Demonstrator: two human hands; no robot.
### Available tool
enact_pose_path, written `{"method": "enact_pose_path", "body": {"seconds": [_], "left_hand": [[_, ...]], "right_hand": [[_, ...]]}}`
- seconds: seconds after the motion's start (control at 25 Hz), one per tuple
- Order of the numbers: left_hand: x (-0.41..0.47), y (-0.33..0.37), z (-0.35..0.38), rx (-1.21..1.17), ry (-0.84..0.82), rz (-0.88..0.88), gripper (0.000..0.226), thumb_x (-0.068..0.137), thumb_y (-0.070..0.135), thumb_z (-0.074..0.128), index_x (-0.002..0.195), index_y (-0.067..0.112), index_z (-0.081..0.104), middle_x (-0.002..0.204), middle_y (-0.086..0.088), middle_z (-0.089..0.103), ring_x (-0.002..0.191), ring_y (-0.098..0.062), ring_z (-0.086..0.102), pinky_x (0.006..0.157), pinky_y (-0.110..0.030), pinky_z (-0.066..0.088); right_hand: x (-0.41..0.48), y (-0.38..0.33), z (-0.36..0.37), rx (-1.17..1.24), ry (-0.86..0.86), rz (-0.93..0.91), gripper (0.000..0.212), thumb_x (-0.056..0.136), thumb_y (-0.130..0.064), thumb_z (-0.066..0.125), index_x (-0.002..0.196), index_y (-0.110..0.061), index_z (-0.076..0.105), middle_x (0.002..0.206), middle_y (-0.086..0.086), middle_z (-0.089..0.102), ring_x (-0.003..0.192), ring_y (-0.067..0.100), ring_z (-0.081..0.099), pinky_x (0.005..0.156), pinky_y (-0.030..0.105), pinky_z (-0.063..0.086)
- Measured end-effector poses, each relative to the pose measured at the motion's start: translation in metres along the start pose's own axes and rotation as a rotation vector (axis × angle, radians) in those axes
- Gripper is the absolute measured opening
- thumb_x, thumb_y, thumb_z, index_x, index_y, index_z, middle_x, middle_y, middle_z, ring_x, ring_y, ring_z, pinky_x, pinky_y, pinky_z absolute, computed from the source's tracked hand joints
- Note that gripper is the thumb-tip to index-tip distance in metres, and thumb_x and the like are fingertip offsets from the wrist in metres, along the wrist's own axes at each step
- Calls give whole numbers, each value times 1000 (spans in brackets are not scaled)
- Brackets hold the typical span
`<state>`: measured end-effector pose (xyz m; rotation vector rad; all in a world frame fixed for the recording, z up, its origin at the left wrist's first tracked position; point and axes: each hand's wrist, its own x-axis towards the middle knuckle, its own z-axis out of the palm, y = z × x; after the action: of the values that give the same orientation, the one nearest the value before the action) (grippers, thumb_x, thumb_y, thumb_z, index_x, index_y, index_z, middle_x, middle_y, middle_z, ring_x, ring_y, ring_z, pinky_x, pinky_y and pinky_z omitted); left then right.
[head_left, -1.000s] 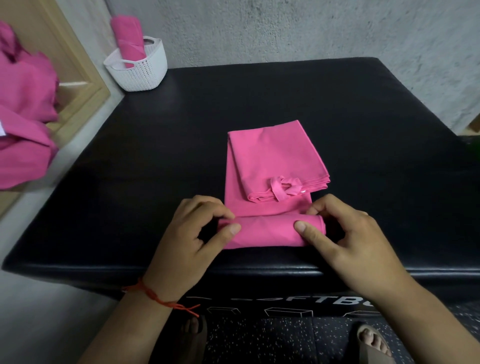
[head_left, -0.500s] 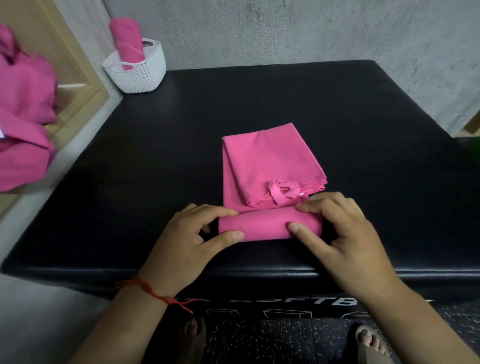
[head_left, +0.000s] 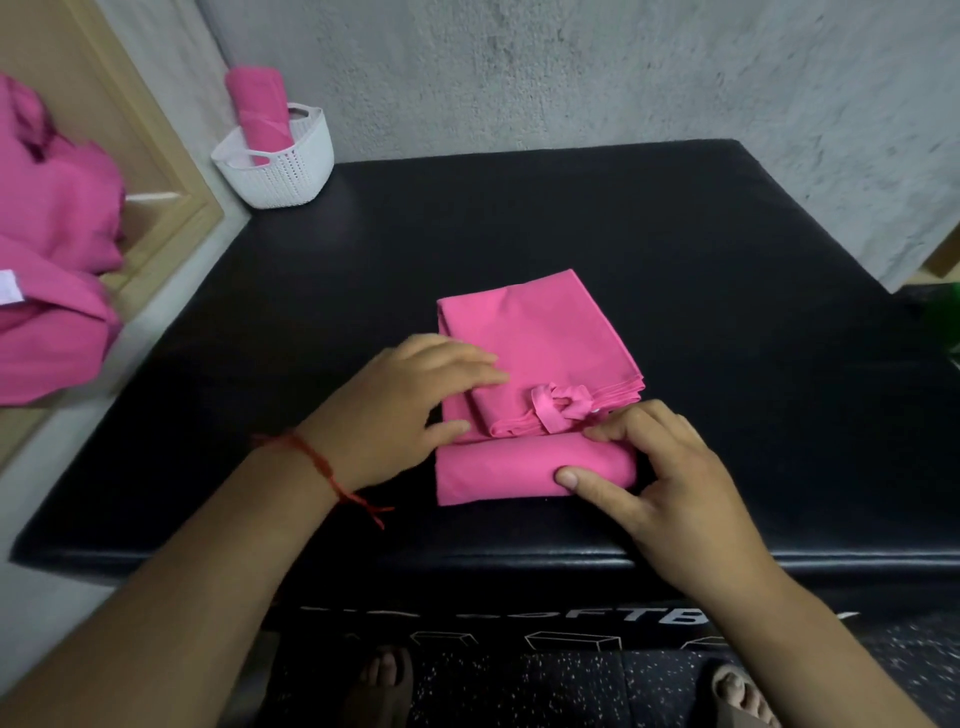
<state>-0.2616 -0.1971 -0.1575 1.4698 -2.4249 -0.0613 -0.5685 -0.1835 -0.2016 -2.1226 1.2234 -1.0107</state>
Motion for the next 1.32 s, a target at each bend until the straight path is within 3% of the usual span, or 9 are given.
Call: {"method": "enact_pose_path", "body": {"seconds": [0.12, 0.24, 0.36, 0.48, 0.68, 0.8, 1.0, 1.2, 1.32], "left_hand": [[37, -8, 10, 149, -149, 258, 55, 92, 36, 72, 145, 34, 58, 154, 12, 52, 146, -15, 42, 118, -35, 32], [53, -8, 12, 171, -132, 370, 41, 96, 42, 58, 134, 27, 68, 137, 7, 66, 129, -17, 60, 110, -38, 47], [78, -6, -7, -55, -17, 86, 31, 100, 48, 56, 116, 29, 74, 107, 8, 76, 99, -14, 70, 84, -37, 56], [145, -29, -40, -358, 285, -244, 29, 100, 45, 63, 104, 19, 76, 93, 2, 77, 81, -10, 67, 78, -37, 56], [206, -80, -69, -442, 534, -756, 53, 101, 47, 60, 139, 10, 54, 137, -6, 63, 124, -18, 59, 101, -23, 39], [189, -68, -40, -341, 455, -664, 55, 100, 47, 60, 143, 14, 53, 145, -7, 59, 133, -21, 55, 113, -30, 40], [139, -24, -16, -277, -14, -520, 29, 105, 36, 56, 126, 22, 69, 129, 4, 69, 120, -14, 63, 102, -25, 46], [39, 43, -10, -557, 164, -517, 16, 102, 31, 62, 105, 26, 78, 106, 21, 75, 103, 6, 67, 97, -19, 50], [-14, 84, 3, -617, 266, -542, 15, 102, 22, 64, 101, 29, 77, 105, 20, 75, 105, 0, 68, 94, -20, 50]], "right_hand": [[-2, -1, -2, 17, -1, 3, 41, 82, -77, 69, 104, -42, 64, 114, -20, 62, 102, 10, 58, 86, 43, 51], [-3, -1, -1, 29, 2, -1, 39, 84, -75, 71, 104, -42, 63, 114, -20, 61, 101, 10, 58, 86, 42, 51], [-4, 0, 0, 34, -3, 7, 40, 83, -77, 70, 104, -43, 64, 114, -19, 61, 102, 11, 58, 87, 42, 51], [-4, 1, 0, 33, -4, 4, 40, 83, -77, 69, 105, -44, 64, 116, -19, 62, 105, 10, 60, 89, 41, 51], [-3, 2, 1, 11, -1, -2, 41, 83, -78, 68, 105, -44, 65, 116, -19, 62, 105, 10, 60, 90, 40, 50], [-2, 2, 1, 18, -4, -4, 41, 83, -78, 68, 106, -44, 64, 117, -19, 62, 106, 10, 60, 92, 40, 50], [-3, 1, 1, 36, -1, -3, 40, 83, -78, 68, 106, -45, 64, 116, -20, 62, 105, 10, 59, 90, 41, 50], [1, -2, -2, 31, -8, 5, 40, 84, -78, 67, 105, -46, 63, 114, -19, 61, 104, 8, 59, 91, 41, 50], [-2, -3, -3, 42, -11, 11, 36, 85, -75, 70, 105, -47, 63, 115, -19, 62, 105, 7, 58, 92, 42, 50]]}}
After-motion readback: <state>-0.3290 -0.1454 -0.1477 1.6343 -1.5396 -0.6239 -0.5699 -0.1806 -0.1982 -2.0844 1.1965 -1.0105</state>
